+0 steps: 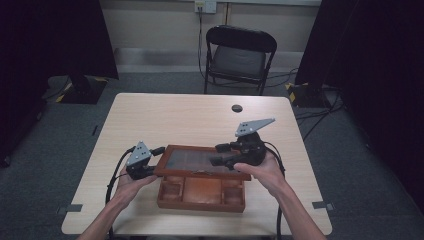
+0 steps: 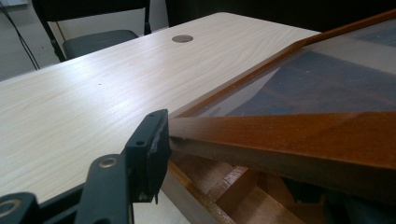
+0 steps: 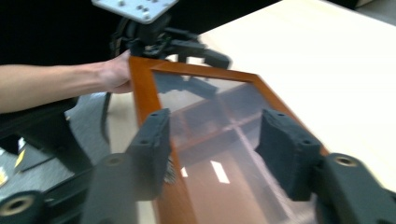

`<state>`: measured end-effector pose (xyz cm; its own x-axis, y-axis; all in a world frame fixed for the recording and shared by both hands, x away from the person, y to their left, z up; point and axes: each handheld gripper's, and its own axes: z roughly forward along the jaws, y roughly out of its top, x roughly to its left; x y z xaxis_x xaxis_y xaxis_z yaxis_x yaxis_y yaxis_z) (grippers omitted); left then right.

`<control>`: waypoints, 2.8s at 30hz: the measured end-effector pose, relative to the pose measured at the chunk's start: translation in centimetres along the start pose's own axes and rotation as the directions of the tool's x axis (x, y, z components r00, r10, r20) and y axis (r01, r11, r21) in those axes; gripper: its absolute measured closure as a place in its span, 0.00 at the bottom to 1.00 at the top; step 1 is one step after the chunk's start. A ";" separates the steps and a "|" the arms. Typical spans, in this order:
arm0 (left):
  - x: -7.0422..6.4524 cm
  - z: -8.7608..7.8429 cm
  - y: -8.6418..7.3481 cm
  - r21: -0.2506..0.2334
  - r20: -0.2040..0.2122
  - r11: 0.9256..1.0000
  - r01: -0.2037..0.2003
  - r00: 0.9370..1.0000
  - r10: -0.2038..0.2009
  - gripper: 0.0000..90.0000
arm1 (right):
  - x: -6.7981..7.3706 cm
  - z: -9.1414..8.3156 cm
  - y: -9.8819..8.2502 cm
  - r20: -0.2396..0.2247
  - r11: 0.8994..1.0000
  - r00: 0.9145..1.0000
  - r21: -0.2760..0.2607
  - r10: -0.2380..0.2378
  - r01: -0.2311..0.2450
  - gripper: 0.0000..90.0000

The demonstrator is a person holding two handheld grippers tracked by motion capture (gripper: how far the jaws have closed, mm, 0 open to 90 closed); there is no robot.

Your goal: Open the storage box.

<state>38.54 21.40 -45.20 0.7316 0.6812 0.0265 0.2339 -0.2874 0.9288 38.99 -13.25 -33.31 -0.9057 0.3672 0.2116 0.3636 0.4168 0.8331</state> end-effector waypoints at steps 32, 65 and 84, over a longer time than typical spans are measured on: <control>0.1 0.1 0.1 0.004 0.005 1.000 0.004 1.000 -0.004 0.46 | -4.3 -4.8 -12.8 0.287 0.986 0.943 -0.072 0.166 -0.151 0.40; 0.9 0.8 1.8 -0.063 0.036 0.998 0.014 0.999 -0.011 0.45 | -4.8 -1.4 -8.7 0.247 0.988 0.968 -0.153 0.053 -0.015 0.45; 1.9 1.9 1.4 -0.092 0.007 0.993 0.070 0.998 -0.069 0.49 | -5.9 -1.0 -7.1 0.228 0.978 0.970 -0.205 0.089 -0.042 0.52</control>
<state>41.51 21.03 -44.55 0.7183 0.6946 -0.0407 0.2244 -0.1759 0.9585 41.54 -19.20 -40.01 -0.7962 0.5828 0.1627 0.3486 0.2220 0.9106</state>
